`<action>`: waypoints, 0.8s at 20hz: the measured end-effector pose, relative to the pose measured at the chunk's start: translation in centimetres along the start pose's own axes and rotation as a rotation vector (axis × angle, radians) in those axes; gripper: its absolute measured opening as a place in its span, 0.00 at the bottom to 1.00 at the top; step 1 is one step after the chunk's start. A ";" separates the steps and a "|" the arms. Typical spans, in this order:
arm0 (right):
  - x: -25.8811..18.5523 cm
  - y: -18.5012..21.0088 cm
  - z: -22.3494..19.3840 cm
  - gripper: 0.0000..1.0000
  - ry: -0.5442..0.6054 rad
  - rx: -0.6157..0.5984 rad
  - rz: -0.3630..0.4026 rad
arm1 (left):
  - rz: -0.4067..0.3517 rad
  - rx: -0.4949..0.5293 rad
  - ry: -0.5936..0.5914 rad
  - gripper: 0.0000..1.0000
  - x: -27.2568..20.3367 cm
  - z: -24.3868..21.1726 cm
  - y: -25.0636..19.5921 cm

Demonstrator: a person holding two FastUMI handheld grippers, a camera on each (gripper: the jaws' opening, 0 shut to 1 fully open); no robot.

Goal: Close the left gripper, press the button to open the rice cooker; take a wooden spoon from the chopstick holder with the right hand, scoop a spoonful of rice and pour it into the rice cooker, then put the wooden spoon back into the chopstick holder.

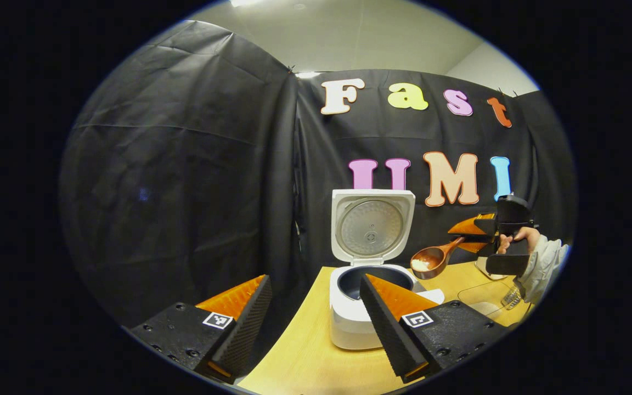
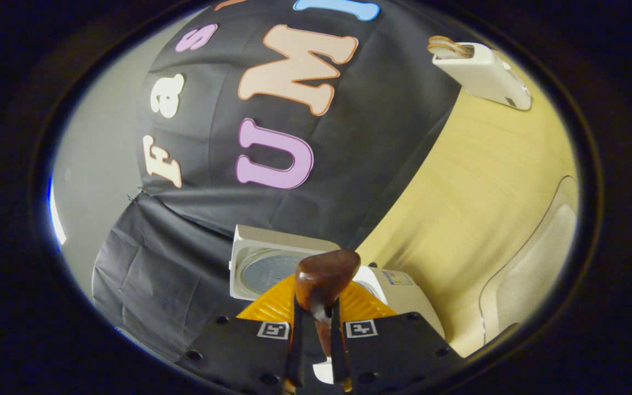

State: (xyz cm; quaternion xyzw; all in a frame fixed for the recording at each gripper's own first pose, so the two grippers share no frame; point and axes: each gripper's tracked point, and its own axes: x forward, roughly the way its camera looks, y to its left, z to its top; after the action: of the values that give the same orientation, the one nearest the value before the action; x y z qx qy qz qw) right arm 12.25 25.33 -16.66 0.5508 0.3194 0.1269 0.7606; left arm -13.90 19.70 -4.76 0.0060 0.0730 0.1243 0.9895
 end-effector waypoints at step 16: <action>9.9 1.3 -6.9 0.21 -0.051 -0.610 -0.106 | 0.037 -0.021 0.049 0.94 1.2 -2.5 5.5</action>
State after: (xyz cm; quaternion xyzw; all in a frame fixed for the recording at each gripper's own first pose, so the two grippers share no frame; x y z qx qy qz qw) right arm 15.69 36.42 -20.18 0.2827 0.2755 0.1634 0.9041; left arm -14.42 25.29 -7.29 -0.0061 0.0960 0.1433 0.9850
